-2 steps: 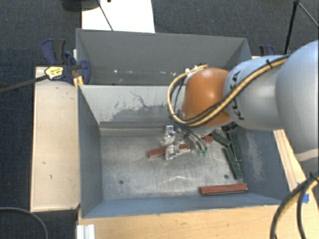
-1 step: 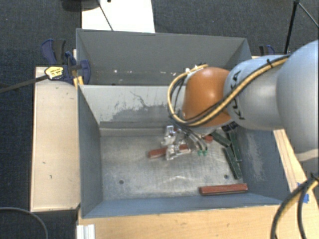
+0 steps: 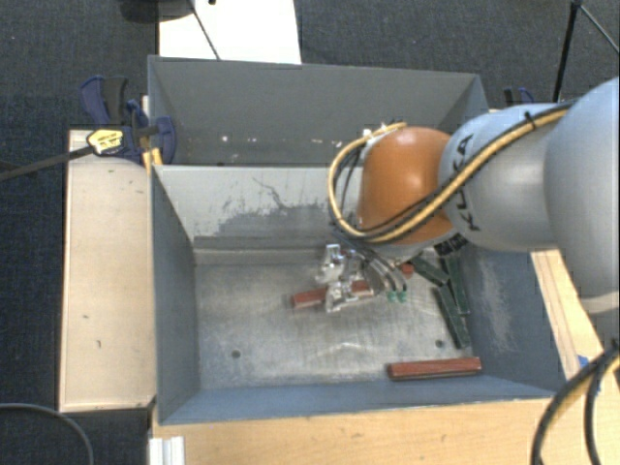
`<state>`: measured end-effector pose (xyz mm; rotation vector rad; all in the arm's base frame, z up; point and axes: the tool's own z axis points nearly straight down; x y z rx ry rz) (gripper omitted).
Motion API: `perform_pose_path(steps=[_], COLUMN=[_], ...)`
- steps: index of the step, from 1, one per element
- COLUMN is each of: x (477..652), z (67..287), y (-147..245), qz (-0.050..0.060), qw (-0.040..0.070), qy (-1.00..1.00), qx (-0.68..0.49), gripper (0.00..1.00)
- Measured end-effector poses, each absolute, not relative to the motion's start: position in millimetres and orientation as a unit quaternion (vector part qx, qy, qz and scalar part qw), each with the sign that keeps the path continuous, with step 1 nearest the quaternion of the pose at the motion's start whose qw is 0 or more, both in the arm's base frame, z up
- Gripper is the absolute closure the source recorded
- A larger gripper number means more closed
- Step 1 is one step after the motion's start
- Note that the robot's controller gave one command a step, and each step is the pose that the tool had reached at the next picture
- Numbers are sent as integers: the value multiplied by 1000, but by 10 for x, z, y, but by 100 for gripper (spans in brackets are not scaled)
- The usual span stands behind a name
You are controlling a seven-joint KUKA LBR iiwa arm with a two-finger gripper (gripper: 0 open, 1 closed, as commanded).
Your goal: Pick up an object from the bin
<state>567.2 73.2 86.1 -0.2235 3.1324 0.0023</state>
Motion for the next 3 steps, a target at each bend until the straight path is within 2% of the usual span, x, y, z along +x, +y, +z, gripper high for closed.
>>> perform_pose_path(steps=[3], x=[5685], z=[1133], y=[733], qz=[1], qw=[1], qy=[998], qx=[-69], gripper=[100])
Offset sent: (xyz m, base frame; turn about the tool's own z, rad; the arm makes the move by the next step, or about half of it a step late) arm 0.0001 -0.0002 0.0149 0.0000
